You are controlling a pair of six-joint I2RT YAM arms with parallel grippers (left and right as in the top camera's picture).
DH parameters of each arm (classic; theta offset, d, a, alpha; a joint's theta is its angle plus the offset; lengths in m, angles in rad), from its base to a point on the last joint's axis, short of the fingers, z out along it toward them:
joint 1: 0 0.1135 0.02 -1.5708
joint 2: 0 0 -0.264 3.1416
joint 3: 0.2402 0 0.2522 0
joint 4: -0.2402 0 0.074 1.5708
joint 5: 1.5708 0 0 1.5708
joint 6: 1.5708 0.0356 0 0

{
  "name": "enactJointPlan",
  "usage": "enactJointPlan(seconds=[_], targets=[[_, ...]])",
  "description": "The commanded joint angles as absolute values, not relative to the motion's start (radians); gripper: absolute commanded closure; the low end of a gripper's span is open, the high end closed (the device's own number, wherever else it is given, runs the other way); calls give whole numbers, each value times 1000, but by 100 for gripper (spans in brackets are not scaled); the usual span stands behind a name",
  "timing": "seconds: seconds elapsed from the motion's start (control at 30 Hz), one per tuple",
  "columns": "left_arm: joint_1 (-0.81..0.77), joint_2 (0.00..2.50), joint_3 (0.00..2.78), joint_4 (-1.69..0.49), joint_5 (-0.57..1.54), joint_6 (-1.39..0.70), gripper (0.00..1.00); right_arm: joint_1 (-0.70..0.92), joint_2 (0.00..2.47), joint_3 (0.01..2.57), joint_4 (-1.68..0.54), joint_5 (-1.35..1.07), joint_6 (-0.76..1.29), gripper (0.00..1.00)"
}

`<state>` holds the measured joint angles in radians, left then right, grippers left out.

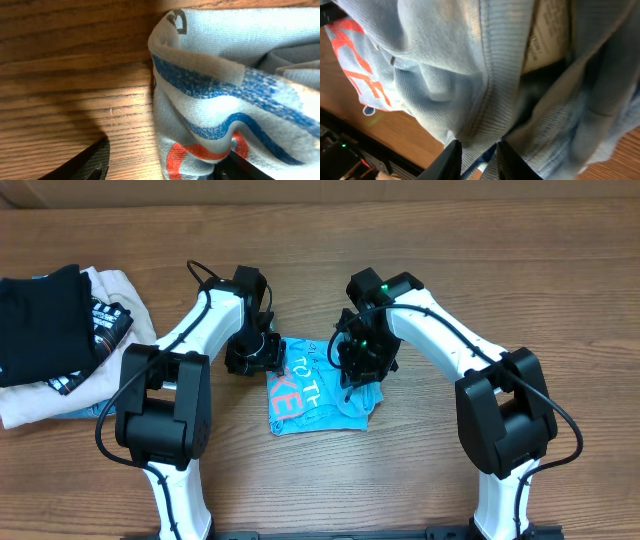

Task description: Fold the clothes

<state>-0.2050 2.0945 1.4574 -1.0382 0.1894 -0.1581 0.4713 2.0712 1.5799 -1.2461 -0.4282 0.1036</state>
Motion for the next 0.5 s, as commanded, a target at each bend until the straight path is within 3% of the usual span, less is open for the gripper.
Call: enactJointPlan(seconds=[0.0, 0.07, 0.47], targets=[[-190, 2121, 1419, -1031, 97, -172, 33, 472, 2043, 1573, -1238, -466, 96, 77], [-190, 2121, 1419, -1031, 97, -172, 33, 472, 2043, 1573, -1238, -466, 96, 84], [-190, 2121, 1419, -1031, 97, -172, 33, 472, 2043, 1573, -1253, -419, 102, 96]])
